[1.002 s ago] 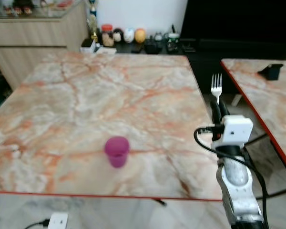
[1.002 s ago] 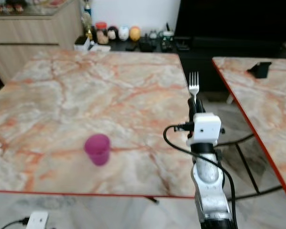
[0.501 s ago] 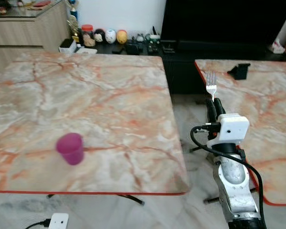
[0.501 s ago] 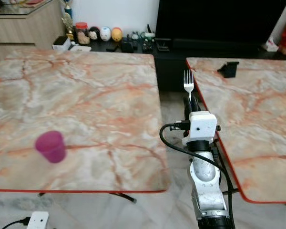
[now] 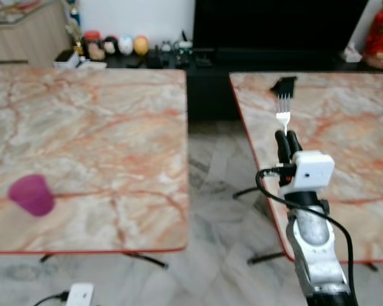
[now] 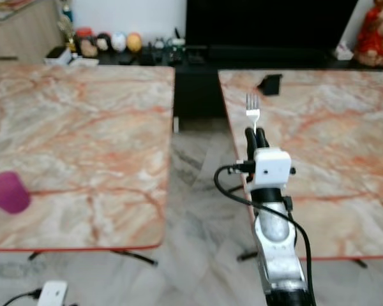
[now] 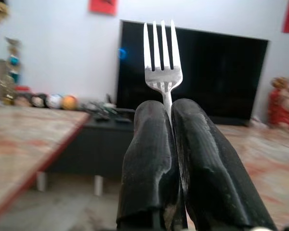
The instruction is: Setting the table
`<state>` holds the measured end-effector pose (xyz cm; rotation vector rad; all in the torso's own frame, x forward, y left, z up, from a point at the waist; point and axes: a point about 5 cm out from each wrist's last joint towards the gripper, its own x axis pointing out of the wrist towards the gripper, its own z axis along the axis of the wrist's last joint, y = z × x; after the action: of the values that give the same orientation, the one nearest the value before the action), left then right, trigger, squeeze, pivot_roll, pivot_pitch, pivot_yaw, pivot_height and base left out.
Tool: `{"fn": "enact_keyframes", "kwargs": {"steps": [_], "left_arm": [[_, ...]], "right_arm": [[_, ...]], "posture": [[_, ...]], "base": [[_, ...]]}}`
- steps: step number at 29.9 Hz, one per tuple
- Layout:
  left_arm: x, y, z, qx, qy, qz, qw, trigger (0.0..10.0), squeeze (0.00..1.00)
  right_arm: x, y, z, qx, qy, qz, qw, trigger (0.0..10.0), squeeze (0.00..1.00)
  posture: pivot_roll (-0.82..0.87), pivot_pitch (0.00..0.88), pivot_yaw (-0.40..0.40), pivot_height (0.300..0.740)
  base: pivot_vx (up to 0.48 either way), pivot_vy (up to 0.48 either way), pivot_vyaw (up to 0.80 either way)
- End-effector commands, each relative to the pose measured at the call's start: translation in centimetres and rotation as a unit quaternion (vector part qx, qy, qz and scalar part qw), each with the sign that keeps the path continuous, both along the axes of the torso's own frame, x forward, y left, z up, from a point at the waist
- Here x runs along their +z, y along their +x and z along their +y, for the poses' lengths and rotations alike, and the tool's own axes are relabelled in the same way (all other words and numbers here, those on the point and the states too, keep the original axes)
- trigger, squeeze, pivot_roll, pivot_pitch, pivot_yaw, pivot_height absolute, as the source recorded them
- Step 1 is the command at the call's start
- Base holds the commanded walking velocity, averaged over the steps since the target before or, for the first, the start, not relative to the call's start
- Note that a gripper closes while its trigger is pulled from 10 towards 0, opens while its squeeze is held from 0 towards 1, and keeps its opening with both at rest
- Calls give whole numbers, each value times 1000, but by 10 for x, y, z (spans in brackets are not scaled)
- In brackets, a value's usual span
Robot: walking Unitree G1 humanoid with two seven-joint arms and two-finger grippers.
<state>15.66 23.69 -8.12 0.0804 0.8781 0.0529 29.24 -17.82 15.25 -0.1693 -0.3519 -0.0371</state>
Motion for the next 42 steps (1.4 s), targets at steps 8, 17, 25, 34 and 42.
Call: {"fn": "enact_keyframes", "kwargs": {"steps": [8,17,25,34,42], "left_arm": [[3,3,9,0,12,1,1000,10000,0],[3,2,10,-2,12,3,1000,10000,0],[3,3,9,-7,11,3,1000,10000,0],[3,3,7,-9,9,3,1000,10000,0],[3,4,6,-10,9,2,1000,10000,0]], "right_arm": [[7,1,3,1,5,-8,1000,10000,0],[14,4,5,4,7,-16,1000,10000,0],[17,4,2,-1,6,-20,1000,10000,0],[18,3,0,-5,6,-20,1000,10000,0],[17,4,-3,-9,7,-16,1000,10000,0]], "posture": [[-11,0,12,724],[-17,0,23,724],[-21,0,25,724],[-22,0,24,724],[-23,0,28,724]], "base": [[0,-372,0],[0,-371,0],[0,-373,0],[0,-373,0],[0,-372,0]]}}
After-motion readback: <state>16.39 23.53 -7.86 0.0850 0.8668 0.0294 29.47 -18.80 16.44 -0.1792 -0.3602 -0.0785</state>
